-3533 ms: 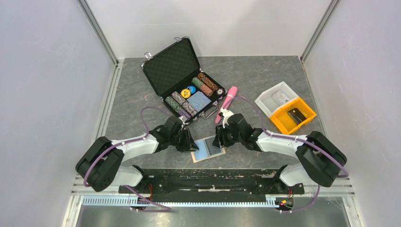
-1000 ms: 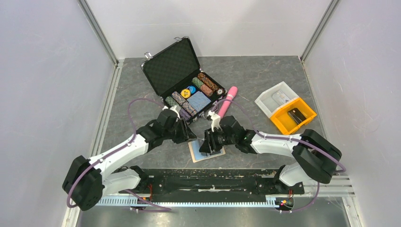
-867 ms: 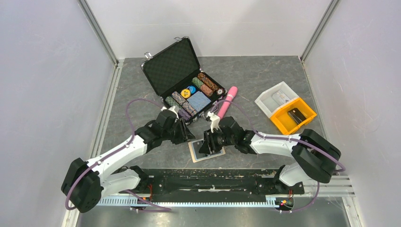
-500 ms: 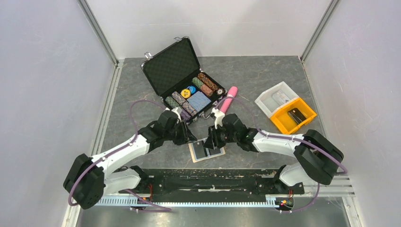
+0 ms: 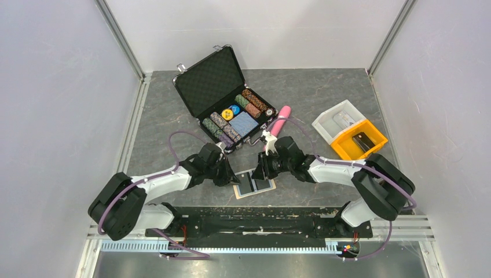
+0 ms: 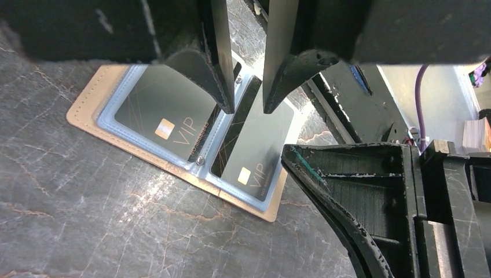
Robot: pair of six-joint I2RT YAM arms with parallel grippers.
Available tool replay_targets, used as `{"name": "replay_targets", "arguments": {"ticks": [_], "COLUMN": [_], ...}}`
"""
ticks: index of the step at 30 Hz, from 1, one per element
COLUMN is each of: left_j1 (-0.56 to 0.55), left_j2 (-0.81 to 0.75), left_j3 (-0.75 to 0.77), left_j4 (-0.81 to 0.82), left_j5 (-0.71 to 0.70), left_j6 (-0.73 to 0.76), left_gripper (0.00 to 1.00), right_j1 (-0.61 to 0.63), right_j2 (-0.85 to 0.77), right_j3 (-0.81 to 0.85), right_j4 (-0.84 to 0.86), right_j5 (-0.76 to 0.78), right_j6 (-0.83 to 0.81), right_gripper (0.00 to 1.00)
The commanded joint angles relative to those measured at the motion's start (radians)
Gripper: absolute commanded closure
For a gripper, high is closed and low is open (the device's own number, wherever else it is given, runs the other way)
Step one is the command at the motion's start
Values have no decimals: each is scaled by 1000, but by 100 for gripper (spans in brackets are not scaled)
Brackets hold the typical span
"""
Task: Take the credit cards out of the card holder
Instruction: Remove the credit card from the card holder.
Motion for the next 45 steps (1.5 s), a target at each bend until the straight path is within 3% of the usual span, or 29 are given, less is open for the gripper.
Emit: {"name": "replay_targets", "arguments": {"ticks": [1,28,31,35,45], "left_j1": [2,2,2,2,2], "left_j2": [24,50,48,49,76], "left_j3": [-23,-47,-47,-50,-79], "left_j4": [80,85,85,85,121], "left_j5": [11,-7,-6,-17,-36], "left_j6": [27,27,25,27,10], "left_gripper": [84,79,79,77,75], "right_j1": [-3,-2,-3,-7,-74], "right_j2": [36,151,152,136,33], "right_j3": [0,-50,-55,-61,-106], "right_j4": [60,199,211,210,166], "right_j5": [-40,-124,-127,-120,-145], "right_j6": [10,87,92,86,44], "right_gripper": [73,72,79,100,100]}}
